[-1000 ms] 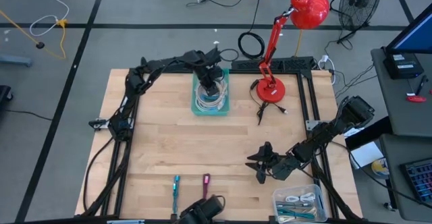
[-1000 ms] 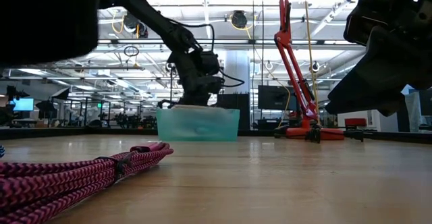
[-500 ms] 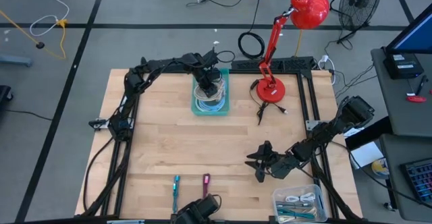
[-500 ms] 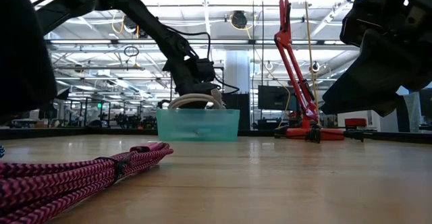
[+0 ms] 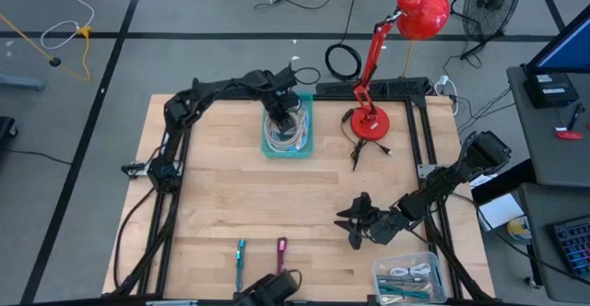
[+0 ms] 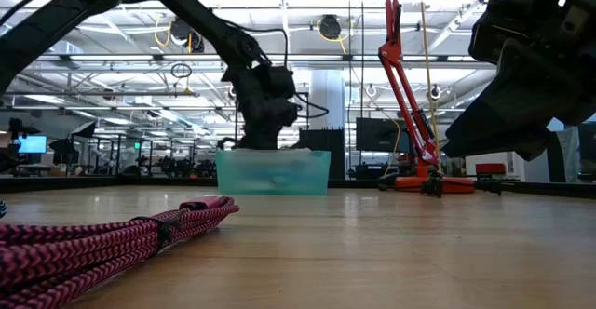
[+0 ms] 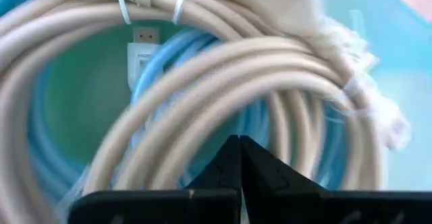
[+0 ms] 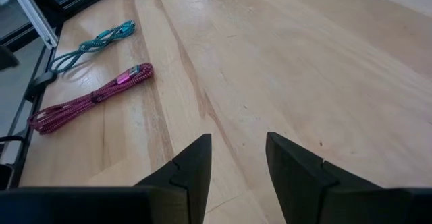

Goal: Pick & Place USB Port
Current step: Put the brown HDMI cable into the green bin, then put the blue USB cable into the transparent bin

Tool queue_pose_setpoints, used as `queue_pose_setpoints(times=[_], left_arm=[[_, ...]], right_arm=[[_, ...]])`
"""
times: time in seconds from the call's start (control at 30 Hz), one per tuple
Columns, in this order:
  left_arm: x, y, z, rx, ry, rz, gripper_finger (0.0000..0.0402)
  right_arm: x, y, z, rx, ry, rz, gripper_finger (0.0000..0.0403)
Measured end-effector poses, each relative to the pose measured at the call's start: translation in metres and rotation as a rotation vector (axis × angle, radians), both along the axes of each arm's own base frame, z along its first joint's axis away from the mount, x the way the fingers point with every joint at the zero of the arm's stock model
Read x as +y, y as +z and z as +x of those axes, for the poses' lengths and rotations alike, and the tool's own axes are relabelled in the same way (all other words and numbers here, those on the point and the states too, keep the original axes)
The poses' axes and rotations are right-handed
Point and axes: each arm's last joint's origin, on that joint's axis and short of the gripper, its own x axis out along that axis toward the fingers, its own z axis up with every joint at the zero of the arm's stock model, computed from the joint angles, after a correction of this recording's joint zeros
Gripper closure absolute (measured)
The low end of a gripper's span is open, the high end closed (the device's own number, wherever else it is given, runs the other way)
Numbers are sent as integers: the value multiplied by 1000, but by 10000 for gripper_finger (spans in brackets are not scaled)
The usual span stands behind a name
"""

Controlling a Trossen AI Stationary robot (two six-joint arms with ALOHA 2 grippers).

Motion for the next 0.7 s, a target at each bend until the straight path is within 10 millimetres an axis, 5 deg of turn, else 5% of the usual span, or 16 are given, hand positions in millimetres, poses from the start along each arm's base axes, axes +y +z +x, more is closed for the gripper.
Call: queue_pose_setpoints(times=[0.23, 0.5, 0.7], left_arm=[[-10, 26, -2, -36, -3, 25, 401], [-23, 32, 1, -12, -28, 23, 401], [-47, 73, -3, -77, -68, 82, 401]], right_arm=[[1, 0, 0, 4, 11, 14, 271], [1, 0, 0, 4, 11, 14, 271], [1, 0, 0, 4, 11, 14, 271]])
